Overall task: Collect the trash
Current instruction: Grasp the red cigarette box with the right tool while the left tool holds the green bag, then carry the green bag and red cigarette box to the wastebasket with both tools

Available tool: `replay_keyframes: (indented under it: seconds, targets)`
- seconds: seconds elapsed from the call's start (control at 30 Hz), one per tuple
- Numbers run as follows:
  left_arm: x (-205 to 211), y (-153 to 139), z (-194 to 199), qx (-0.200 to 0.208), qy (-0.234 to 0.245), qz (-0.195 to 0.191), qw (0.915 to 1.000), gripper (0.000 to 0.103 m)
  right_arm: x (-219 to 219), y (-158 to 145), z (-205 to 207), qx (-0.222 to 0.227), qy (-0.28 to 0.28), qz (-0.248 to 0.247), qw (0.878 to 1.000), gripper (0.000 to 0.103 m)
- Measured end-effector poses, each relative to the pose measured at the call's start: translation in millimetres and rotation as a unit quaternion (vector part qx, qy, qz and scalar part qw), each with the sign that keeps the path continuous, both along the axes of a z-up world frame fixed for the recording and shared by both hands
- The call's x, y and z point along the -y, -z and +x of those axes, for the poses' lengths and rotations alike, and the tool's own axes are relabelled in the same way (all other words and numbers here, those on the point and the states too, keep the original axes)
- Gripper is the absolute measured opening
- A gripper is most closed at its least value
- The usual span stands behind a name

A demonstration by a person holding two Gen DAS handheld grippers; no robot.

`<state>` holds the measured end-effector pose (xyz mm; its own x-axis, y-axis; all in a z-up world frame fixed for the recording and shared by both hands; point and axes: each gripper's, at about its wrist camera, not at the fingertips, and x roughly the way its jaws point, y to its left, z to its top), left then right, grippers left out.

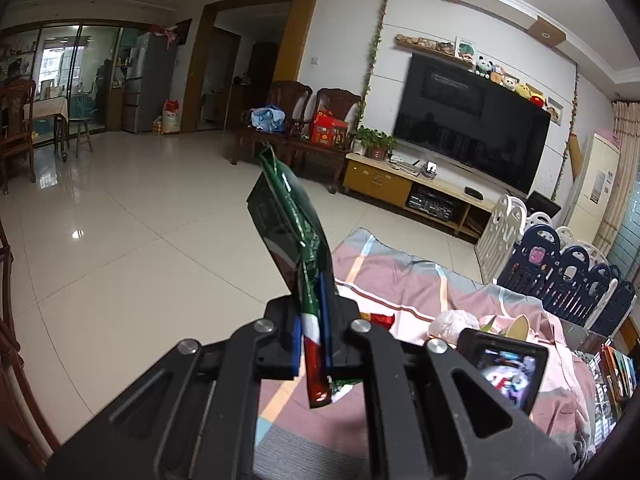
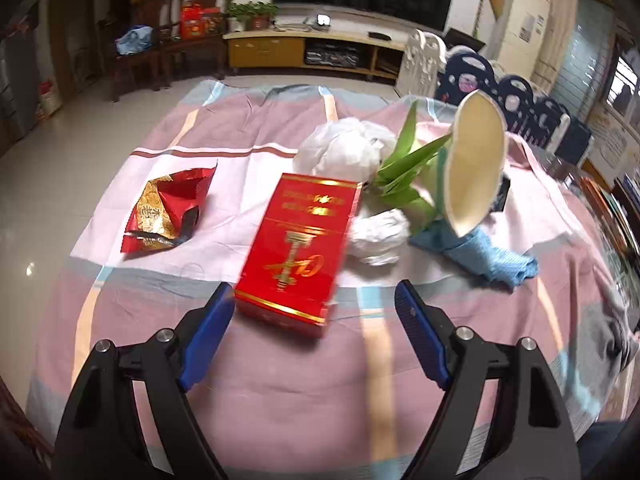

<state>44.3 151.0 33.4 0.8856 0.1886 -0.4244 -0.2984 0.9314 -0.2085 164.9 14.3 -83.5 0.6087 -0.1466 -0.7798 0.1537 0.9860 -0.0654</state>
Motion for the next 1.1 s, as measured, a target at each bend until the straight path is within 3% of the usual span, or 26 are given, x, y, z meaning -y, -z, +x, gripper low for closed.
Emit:
replay_keyframes:
  seconds: [0.13, 0.17, 0.27, 0.43, 0.5, 0.7, 0.83, 0.97, 1.1]
  targets:
    - [-5.5, 1.1, 1.4, -0.006, 0.002, -0.007, 1.0000, 0.009, -18.5, 12.6, 21.7, -0.009, 0.029, -0.040, 0.999, 0.075]
    - [-3.8, 1.3, 1.3, -0.008, 0.004, -0.004, 0.9999, 0.009, -18.4, 15.5, 26.9, -0.014, 0.035, -0.047, 0.998, 0.059]
    - [-0.4, 0.6, 0.7, -0.006, 0.010, 0.003, 0.9999, 0.009, -8.2, 13.9, 30.0, -0.015, 0.055, -0.036, 0.998, 0.059]
    - [-0.7, 2.7, 1.4, -0.009, 0.014, -0.004, 0.9998, 0.009, 16.0, -20.6, -11.2, 0.026, -0.012, 0.043, 0.999, 0.059]
    - [0.4, 3.4, 1.7, -0.012, 0.021, -0.002, 0.9997, 0.009, 40.4, -44.4, -40.2, 0.059, -0.056, 0.087, 0.993, 0.059]
    - [25.4, 7.8, 10.5, -0.033, 0.079, 0.009, 0.9963, 0.009, 142.0, -97.7, -106.4, 0.152, -0.150, 0.109, 0.971, 0.059]
    - [56.9, 14.5, 13.9, -0.050, 0.140, 0.025, 0.9885, 0.009, 195.2, -103.2, -127.8, 0.174, -0.143, 0.087, 0.970, 0.059]
    - [88.0, 23.2, 13.4, -0.062, 0.192, 0.041, 0.9786, 0.009, 230.6, -84.5, -130.8, 0.160, -0.093, 0.120, 0.975, 0.059]
    - [110.6, 32.5, 11.0, -0.071, 0.219, 0.054, 0.9718, 0.009, 240.3, -85.7, -127.1, 0.167, -0.072, 0.143, 0.973, 0.059]
